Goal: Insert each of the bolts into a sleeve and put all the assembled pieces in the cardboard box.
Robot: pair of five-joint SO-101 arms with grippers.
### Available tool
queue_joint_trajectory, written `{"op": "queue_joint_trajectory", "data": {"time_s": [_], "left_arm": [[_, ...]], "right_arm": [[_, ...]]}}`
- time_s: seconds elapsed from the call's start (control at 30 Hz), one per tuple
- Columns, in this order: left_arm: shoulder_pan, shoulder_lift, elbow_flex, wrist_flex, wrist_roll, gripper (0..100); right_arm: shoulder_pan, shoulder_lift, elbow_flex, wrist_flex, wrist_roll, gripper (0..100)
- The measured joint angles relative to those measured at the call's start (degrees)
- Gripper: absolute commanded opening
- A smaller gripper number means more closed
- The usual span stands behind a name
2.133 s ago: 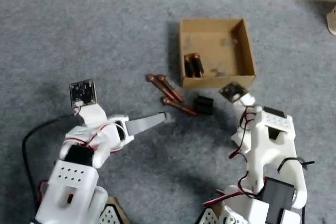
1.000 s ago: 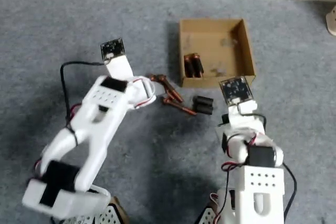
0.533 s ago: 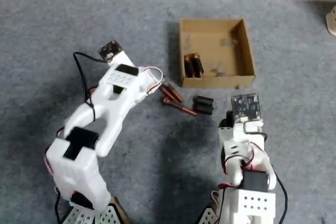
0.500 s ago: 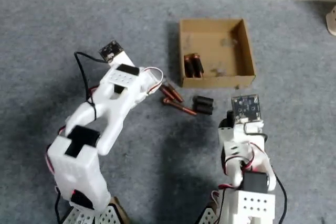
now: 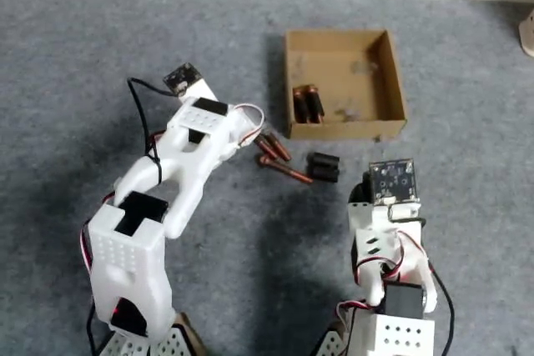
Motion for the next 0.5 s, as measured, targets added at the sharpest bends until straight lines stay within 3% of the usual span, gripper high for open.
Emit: {"op": "queue_joint_trajectory", "data": {"time_s": [0.27,0.37,0.5], "left_arm": [[0.3,-0.6,-1.9,-0.6,0.3,0],[0.3,0.3,-2.1,-0.6,0.4,6],[0.2,0.4,-2.0,-0.6,0.0,7]], "right_arm": [[0.0,0.0,0.0,0.0,0.0,0.5],[0.0,0.0,0.0,0.0,0.0,0.5],[0.0,0.0,0.0,0.0,0.0,0.5]]}}
